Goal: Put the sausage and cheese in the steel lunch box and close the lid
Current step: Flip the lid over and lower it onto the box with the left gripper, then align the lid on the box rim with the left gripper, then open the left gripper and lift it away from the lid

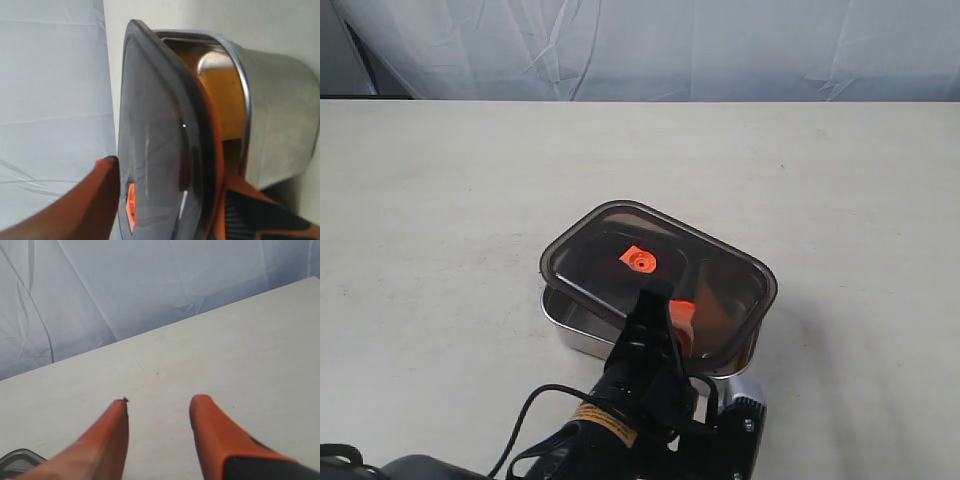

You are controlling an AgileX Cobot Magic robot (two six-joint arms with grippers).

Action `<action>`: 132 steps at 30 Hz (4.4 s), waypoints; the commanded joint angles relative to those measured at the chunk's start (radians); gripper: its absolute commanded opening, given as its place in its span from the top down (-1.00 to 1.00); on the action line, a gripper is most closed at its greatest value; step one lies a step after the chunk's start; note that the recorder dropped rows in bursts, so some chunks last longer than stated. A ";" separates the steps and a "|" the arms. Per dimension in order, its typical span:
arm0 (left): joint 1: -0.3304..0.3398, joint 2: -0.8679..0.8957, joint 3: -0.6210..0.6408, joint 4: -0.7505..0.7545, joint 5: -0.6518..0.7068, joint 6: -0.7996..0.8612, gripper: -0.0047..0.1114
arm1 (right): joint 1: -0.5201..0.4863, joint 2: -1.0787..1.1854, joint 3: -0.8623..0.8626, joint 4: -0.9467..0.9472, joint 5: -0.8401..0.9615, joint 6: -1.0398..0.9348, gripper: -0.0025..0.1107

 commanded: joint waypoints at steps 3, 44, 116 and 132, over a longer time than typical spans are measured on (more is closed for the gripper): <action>-0.061 -0.008 0.001 -0.040 -0.029 -0.011 -0.11 | -0.002 -0.004 0.001 -0.009 0.007 -0.006 0.22; -0.124 -0.037 -0.138 -0.481 0.036 0.259 -0.16 | -0.002 -0.004 0.001 -0.009 0.005 -0.006 0.22; 0.135 -0.403 -0.242 -0.504 0.081 0.096 0.91 | -0.002 0.219 0.001 0.103 -0.103 -0.088 0.22; 0.734 -0.403 -0.429 -0.554 0.881 -0.295 0.91 | -0.002 0.219 0.001 0.104 -0.107 -0.088 0.22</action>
